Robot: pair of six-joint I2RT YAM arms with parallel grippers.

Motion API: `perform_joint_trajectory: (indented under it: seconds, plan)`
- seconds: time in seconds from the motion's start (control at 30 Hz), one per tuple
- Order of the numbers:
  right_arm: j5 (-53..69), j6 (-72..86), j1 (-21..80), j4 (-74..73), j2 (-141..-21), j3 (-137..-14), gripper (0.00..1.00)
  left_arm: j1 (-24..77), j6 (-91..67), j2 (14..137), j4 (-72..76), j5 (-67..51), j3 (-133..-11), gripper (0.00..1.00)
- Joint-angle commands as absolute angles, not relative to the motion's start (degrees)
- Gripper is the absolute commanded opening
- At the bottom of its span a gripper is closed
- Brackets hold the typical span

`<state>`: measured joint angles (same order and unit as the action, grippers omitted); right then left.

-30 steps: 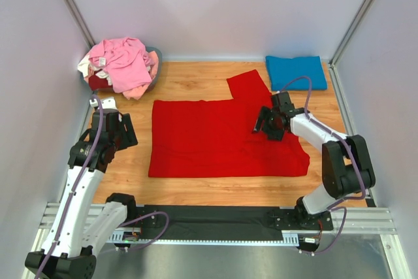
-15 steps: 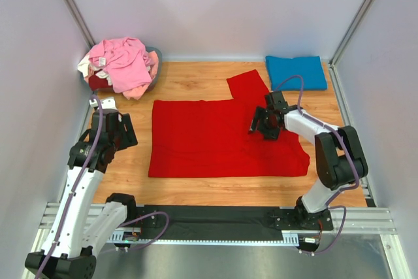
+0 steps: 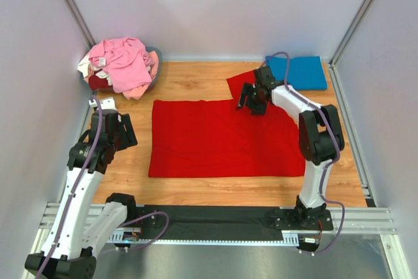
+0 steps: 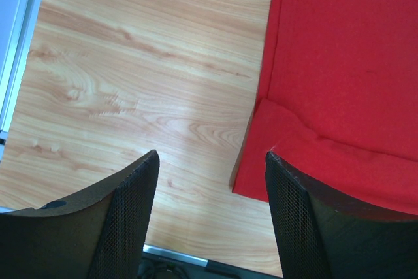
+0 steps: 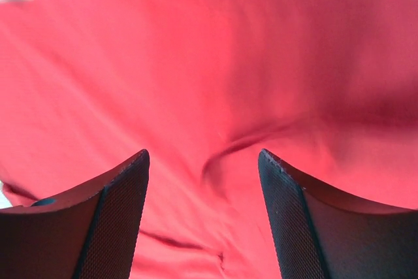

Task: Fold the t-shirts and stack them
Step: Fold the tshirt

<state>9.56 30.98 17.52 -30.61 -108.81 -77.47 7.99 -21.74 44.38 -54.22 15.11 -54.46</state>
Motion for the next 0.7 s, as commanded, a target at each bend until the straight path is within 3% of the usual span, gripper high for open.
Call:
perform_joint_trajectory:
  seconds: [0.0,0.57,0.67]
  plan:
    - [10.9,25.41,17.49,-33.39,-114.42,-93.27,0.7,7.65,-20.92,43.59,-53.26,14.85,-54.32,0.73]
    - [-5.09,19.16,10.55,-42.54,-144.74,-142.43,0.73,7.56,-20.48,44.65,-52.82,13.45,-54.14,0.72]
    - [-9.04,17.49,10.55,-40.88,-147.92,-144.41,0.73,7.64,-20.48,44.39,-52.73,13.45,-54.14,0.72]
